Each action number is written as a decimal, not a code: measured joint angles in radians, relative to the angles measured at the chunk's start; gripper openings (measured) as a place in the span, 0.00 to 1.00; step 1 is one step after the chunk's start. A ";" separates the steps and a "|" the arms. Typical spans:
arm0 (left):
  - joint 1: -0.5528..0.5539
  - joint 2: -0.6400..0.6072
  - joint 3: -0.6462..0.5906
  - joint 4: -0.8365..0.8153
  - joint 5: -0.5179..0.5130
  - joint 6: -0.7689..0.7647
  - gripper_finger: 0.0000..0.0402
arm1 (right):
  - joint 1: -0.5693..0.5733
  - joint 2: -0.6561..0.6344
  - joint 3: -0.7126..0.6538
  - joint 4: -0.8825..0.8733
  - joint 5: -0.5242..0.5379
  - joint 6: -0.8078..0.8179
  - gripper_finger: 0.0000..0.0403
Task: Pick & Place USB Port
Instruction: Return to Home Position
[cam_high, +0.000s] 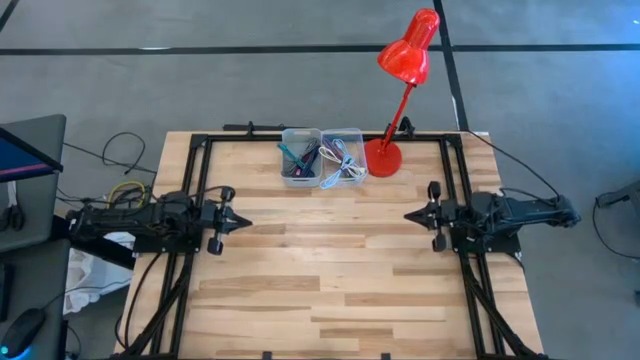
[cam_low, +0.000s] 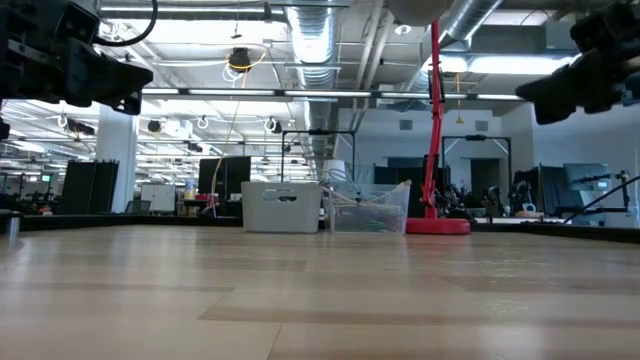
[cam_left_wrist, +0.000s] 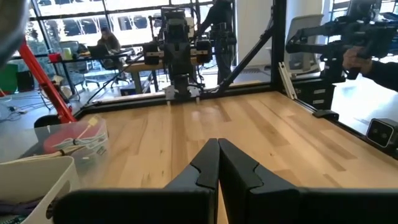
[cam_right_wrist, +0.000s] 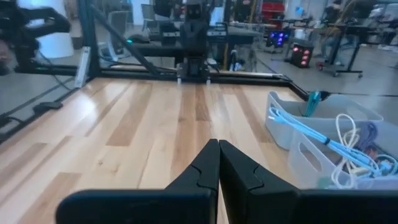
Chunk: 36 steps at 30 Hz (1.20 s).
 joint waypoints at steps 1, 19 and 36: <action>0.000 0.002 0.000 0.000 0.000 -0.002 0.01 | -0.001 0.000 -0.023 0.025 0.012 0.000 0.00; -0.001 0.080 0.000 0.007 -0.004 -0.012 0.01 | 0.000 0.000 -0.045 0.095 0.009 -0.064 0.00; 0.000 0.077 -0.001 0.085 -0.087 0.072 0.01 | -0.001 0.000 0.066 -0.069 0.045 -0.101 0.00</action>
